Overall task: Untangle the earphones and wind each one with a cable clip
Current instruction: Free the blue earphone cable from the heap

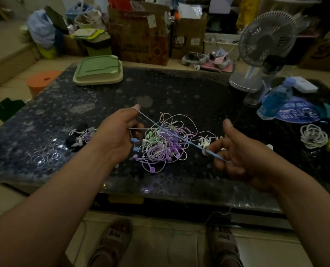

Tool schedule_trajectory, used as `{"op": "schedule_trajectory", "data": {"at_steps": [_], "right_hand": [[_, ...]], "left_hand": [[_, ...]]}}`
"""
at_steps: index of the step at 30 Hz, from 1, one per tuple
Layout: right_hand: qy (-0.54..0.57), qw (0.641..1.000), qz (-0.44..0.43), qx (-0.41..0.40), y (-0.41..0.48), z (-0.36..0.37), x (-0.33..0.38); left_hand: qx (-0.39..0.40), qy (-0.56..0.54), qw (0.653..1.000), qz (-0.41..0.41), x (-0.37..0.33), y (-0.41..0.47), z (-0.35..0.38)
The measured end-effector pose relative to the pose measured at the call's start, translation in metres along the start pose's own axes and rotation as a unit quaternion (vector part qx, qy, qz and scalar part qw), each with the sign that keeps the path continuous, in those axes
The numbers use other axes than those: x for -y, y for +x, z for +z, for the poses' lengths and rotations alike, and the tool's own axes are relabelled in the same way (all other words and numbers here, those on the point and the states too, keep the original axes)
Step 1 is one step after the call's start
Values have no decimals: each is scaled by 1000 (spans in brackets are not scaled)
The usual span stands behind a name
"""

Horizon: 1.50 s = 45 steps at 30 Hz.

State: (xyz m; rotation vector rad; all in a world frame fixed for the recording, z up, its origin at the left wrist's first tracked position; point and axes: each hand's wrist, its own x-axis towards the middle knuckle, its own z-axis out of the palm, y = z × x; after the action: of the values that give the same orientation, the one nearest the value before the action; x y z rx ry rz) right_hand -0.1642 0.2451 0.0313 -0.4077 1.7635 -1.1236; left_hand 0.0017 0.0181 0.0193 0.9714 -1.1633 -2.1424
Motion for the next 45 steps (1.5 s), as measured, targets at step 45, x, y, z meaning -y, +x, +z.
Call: {"op": "schedule_trajectory", "data": {"at_steps": [45], "right_hand": [[-100,978,-172,69,-2,46,-2]], "left_hand": [[391,376,840,22,11,-43,5]]}}
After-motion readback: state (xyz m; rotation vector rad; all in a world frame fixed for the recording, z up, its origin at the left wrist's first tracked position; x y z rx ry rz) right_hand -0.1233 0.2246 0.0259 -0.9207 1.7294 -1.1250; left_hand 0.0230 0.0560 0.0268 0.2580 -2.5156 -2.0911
